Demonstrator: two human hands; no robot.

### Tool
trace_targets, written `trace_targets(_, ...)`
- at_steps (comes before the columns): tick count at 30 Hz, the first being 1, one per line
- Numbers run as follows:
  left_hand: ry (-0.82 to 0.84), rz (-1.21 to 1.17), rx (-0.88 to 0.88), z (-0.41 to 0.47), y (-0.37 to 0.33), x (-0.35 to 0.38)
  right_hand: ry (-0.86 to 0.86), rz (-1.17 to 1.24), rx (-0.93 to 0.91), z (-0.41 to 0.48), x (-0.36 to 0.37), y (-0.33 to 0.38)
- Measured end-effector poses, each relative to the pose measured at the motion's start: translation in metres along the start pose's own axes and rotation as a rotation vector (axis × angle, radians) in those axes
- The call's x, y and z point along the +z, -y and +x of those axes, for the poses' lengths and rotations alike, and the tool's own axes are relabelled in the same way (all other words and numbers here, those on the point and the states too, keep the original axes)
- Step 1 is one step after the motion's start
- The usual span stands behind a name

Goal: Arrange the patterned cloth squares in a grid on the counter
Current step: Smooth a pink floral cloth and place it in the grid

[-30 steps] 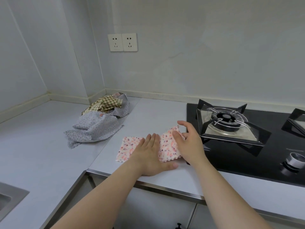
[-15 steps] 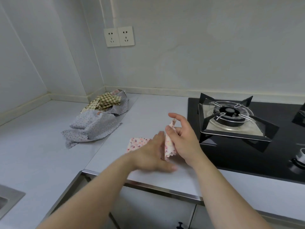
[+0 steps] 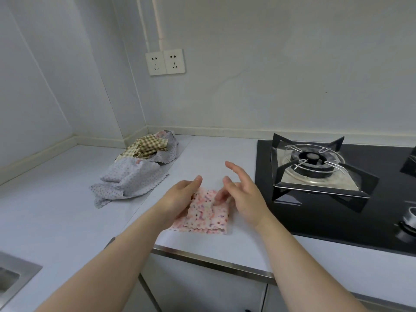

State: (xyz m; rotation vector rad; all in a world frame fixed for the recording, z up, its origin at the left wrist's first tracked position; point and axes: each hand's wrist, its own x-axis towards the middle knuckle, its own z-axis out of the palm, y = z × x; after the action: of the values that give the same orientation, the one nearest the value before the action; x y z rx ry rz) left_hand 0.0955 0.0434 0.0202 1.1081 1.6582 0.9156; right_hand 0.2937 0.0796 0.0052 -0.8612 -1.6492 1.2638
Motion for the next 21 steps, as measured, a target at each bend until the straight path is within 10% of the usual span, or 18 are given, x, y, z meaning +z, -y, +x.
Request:
trace_targets(5, -0.028, 0.143, 0.133, -0.007, 0.002, -0.001, -0.157, -0.199, 0.047, 0.004, 0.001, -0.009)
trace_targets(21, -0.166, 0.518, 0.222, -0.004, 0.015, -0.030, 0.168, -0.891, -0.008, 0.002, 0.015, -0.013)
